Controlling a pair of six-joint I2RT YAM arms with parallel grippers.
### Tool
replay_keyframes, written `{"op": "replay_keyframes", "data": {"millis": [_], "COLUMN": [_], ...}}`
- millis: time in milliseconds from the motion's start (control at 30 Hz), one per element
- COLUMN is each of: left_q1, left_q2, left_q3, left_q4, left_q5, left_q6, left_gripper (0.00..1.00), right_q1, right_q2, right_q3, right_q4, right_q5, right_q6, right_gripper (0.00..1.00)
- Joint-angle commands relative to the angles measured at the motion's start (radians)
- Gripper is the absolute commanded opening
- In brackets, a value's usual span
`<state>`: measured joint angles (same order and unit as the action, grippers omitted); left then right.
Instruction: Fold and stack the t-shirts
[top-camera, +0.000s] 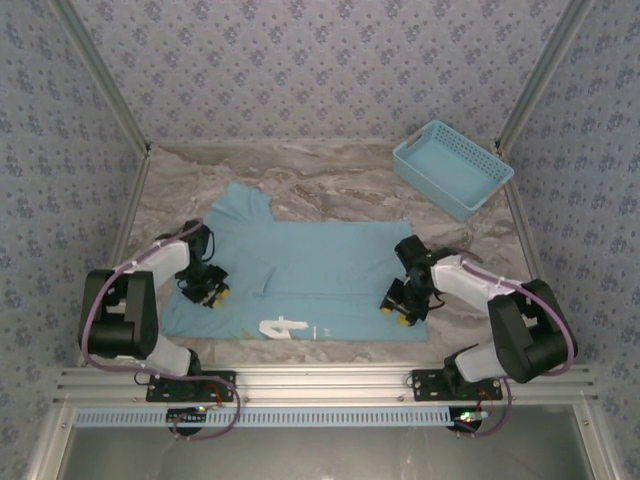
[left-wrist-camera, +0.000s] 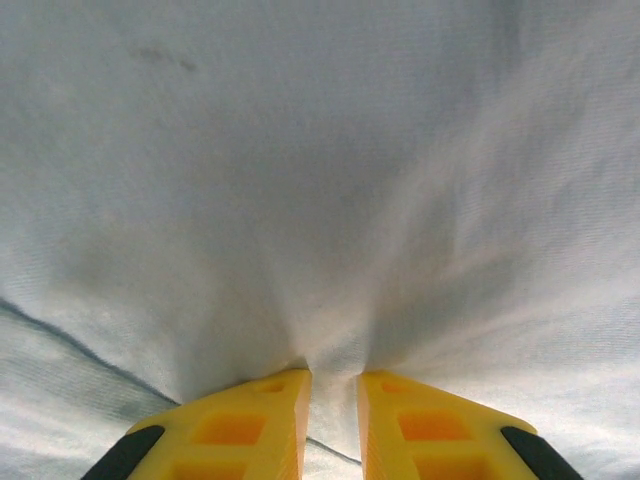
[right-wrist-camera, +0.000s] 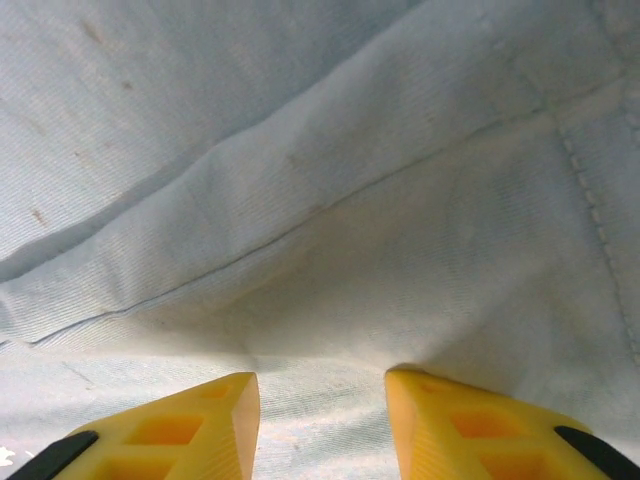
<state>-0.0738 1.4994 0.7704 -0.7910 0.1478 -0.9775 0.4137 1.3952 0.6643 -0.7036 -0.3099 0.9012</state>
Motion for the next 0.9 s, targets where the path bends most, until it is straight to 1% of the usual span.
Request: {"op": "replay_keyframes", "data": {"millis": [0,67,133,200,300,367,400,467,600,733,867], "left_q1": [0.002,0.0,0.002,0.008,0.027,0.032,0.037,0.047,0.059,0.075,0.077], "left_q2": [-0.021,-0.036,-0.013,0.069,0.248,0.361,0.417,0.503,0.644,0.764,0.836], "left_q3": [0.013,0.111,0.23,0.381,0.608,0.755,0.828,0.945,1.141,1.295,1.385], "left_q4": [-0.115,-0.129,-0.119,-0.098,-0.077,-0.081,-0.081,-0.065,-0.044,-0.053,-0.068], "left_q5": [-0.1,-0.131,-0.149,-0.148,-0.108,-0.113,-0.116,-0.111,-0.102,-0.061,-0.042], "left_q6": [0.016,0.035,0.066,0.116,0.182,0.212,0.225,0.254,0.319,0.329,0.338], "left_gripper": [0.22,0.27,0.33,0.39,0.42,0.42,0.43,0.44,0.45,0.46,0.47], "right_q1": [0.02,0.024,0.011,-0.027,-0.092,-0.123,-0.138,-0.165,-0.222,-0.233,-0.23], "right_q2": [-0.039,-0.082,-0.109,-0.112,-0.079,-0.03,0.0,0.065,0.202,0.347,0.47], "right_q3": [0.031,0.089,0.147,0.198,0.245,0.287,0.314,0.361,0.454,0.548,0.635], "right_q4": [-0.111,-0.11,-0.103,-0.064,0.051,0.097,0.142,0.18,0.237,0.265,0.245], "right_q5": [0.125,0.17,0.217,0.272,0.312,0.357,0.382,0.419,0.419,0.403,0.417], "right_q6": [0.006,-0.035,-0.073,-0.135,-0.222,-0.263,-0.321,-0.375,-0.432,-0.469,-0.478], "right_gripper": [0.46,0.49,0.51,0.53,0.52,0.52,0.53,0.53,0.53,0.51,0.48]}}
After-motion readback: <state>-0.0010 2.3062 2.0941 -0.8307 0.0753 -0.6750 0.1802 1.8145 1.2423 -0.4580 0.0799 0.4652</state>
